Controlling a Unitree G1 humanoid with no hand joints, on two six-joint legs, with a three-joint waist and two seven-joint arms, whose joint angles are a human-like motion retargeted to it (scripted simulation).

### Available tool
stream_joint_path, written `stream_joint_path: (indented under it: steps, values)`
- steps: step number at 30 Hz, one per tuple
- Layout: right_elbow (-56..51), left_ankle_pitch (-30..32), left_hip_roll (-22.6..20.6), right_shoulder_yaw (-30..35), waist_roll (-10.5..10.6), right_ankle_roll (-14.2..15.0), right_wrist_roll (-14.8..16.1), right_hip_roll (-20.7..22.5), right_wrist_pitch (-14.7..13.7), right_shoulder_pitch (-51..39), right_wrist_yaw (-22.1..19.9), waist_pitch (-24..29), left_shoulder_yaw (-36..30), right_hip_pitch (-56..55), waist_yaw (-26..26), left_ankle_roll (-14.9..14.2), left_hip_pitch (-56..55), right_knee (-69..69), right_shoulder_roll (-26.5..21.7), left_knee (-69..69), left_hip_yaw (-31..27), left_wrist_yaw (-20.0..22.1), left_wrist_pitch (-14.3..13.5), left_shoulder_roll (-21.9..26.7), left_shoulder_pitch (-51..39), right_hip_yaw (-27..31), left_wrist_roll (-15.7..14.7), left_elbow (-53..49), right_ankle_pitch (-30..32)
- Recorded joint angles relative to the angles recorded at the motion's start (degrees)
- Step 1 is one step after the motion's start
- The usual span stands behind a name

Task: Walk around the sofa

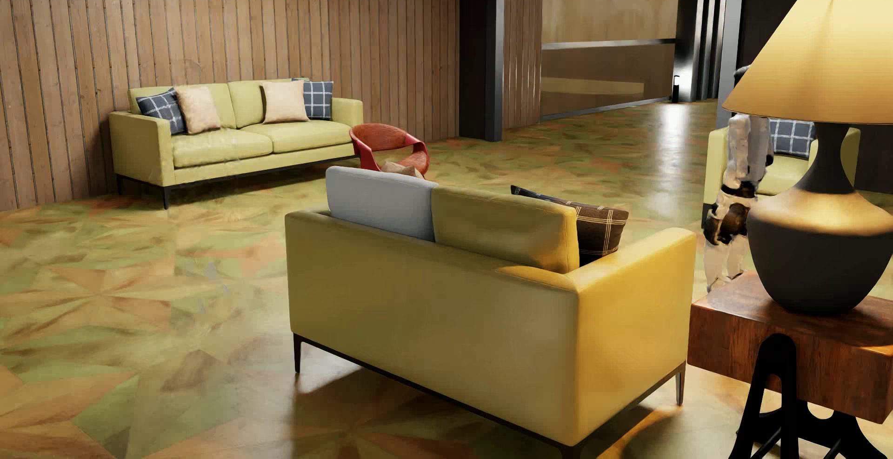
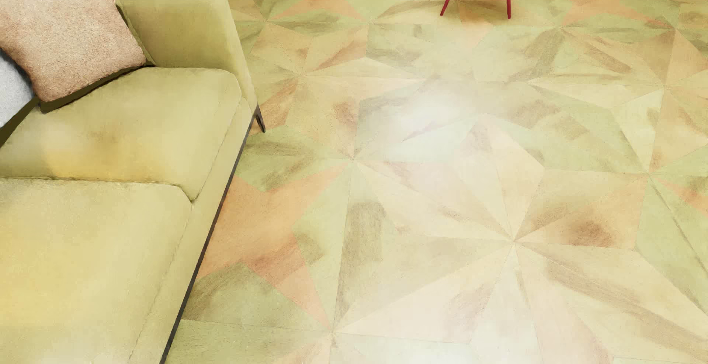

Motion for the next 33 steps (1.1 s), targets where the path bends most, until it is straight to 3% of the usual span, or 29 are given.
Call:
stream_joint_path:
  steps: [1,2,3,5,7,9,14,16,18,19,21,22,24,25,26,29,30,32,33]
  values:
    - [0.73,0.94,-0.6,-3.83,-0.05,0.0,0.0,-0.23,0.0,0.37,0.0,-0.21,-0.27,-1.52,1.5,0.0,-1.45,1.3,-0.15,0.8,0.0,0.0,0.0,-0.14,-0.47,0.0,0.0,0.09,-1.37]
    - [0.51,0.51,-1.44,-5.47,-0.84,0.0,0.0,-0.32,0.0,2.17,0.0,-1.02,-0.14,0.69,-1.8,0.0,-0.93,-3.72,0.14,1.51,0.0,0.0,0.0,0.08,0.75,0.0,0.0,-0.47,-4.32]
    - [0.31,1.18,-1.0,-4.22,-0.17,0.0,0.0,0.1,0.0,1.93,0.0,-0.14,-0.27,-2.33,0.26,0.0,-1.24,15.24,-0.29,2.09,0.0,0.0,0.0,0.3,0.01,0.0,0.0,-0.98,-11.52]
    - [-0.24,-2.42,-1.94,-4.31,-0.74,0.0,0.0,-0.72,0.0,3.16,0.0,1.29,0.98,-8.92,-0.65,0.0,0.84,26.06,-0.39,2.14,0.0,0.0,0.0,0.74,0.0,0.0,0.0,-3.52,-12.44]
    - [1.23,-4.83,-1.81,-4.84,-1.45,0.0,0.0,-1.58,0.0,3.82,0.0,4.34,-1.98,-15.43,-2.11,0.0,5.02,39.42,0.83,2.46,0.0,0.0,0.0,2.18,-2.19,0.0,0.0,-4.08,-10.19]
    - [0.98,-8.11,-0.27,-4.55,0.01,0.0,0.0,-1.76,0.0,5.87,0.0,3.16,-0.98,-22.18,-7.86,0.0,6.72,39.47,0.43,0.81,0.0,0.0,0.0,1.46,-3.99,0.0,0.0,-3.42,-9.61]
    - [5.19,-19.56,1.31,-5.11,0.27,0.0,0.0,-3.08,0.0,8.41,0.0,4.19,1.77,-33.43,-12.84,0.0,19.18,23.9,-0.03,-3.76,0.0,0.0,0.0,1.96,-7.66,0.0,0.0,-6.71,2.02]
    - [6.19,-20.34,2.14,-5.68,0.29,0.0,0.0,-3.54,0.0,8.72,0.0,4.67,1.84,-35.82,-14.91,0.0,22.66,22.43,-0.04,-3.7,0.0,0.0,0.0,2.18,-8.71,0.0,0.0,-6.14,1.46]
    - [6.2,-16.63,4.05,-4.79,1.23,0.0,0.0,-3.3,0.0,8.96,0.0,4.48,-0.26,-37.88,-17.69,0.0,24.93,30.13,-0.72,-2.33,0.0,0.0,0.0,2.01,-8.14,0.0,0.0,-4.18,1.76]
    - [7.32,-11.38,5.95,-3.31,2.75,0.0,0.0,-2.24,0.0,8.29,0.0,4.27,-0.28,-38.25,-18.4,0.0,24.63,33.82,-0.82,0.32,0.0,0.0,0.0,0.96,-7.06,0.0,0.0,-1.97,0.35]
    - [7.25,5.71,7.4,-5.35,2.63,0.0,0.0,-0.68,0.0,7.93,0.0,3.43,0.07,-33.87,-17.19,0.0,21.22,37.57,-0.52,13.46,0.0,0.0,0.0,0.39,-2.32,0.0,0.0,-1.61,-4.58]
    - [6.98,12.93,7.64,-6.63,2.63,0.0,0.0,1.04,0.0,7.22,0.0,4.06,-2.39,-30.71,-13.99,0.0,16.71,37.15,-0.2,23.83,0.0,0.0,0.0,0.85,-1.6,0.0,0.0,-1.11,-6.6]
    - [3.59,12.7,7.41,-6.94,1.61,0.0,0.0,2.18,0.0,5.61,0.0,4.47,-4.28,-23.14,-10.09,0.0,3.37,34.55,0.17,46.3,0.0,0.0,0.0,1.48,0.4,0.0,0.0,-0.13,-10.18]
    - [1.14,12.53,5.8,-8.03,0.38,0.0,0.0,2.16,0.0,4.69,0.0,5.16,-1.37,-18.48,-5.43,0.0,-2.5,31.51,0.41,50.28,0.0,0.0,0.0,1.0,1.82,0.0,0.0,0.4,-10.33]
    - [-1.4,12.78,5.04,-7.54,-0.54,0.0,0.0,2.06,0.0,3.63,0.0,5.14,-0.15,-13.94,-1.74,0.0,-8.35,28.1,0.07,48.75,0.0,0.0,0.0,1.64,3.64,0.0,0.0,-0.67,-10.66]
    - [-7.77,25.21,3.27,-10.49,-2.81,0.0,0.0,0.18,0.0,2.08,0.0,5.7,-2.88,1.88,7.03,0.0,-17.31,18.41,-1.12,19.83,0.0,0.0,0.0,2.88,6.24,0.0,0.0,0.77,-12.78]
    - [-9.38,21.5,3.44,-10.65,-2.86,0.0,0.0,-0.02,0.0,0.9,0.0,5.21,-2.61,5.5,9.07,0.0,-19.31,16.51,-1.8,9.62,0.0,0.0,0.0,3.19,7.39,0.0,0.0,0.28,-15.04]
    - [-10.28,-4.55,3.33,-11.09,-3.09,0.0,0.0,0.12,0.0,-1.72,0.0,3.99,-2.99,11.91,10.26,0.0,-21.43,15.11,-2.72,-1.21,0.0,0.0,0.0,2.92,8.58,0.0,0.0,2.06,-19.63]
    - [-9.67,-7.47,3.98,-12.56,-3.19,0.0,0.0,-0.05,0.0,-2.17,0.0,3.8,-4.16,13.39,12.04,0.0,-22.76,15.99,-2.36,-0.49,0.0,0.0,0.0,2.94,8.82,0.0,0.0,2.47,-20.53]
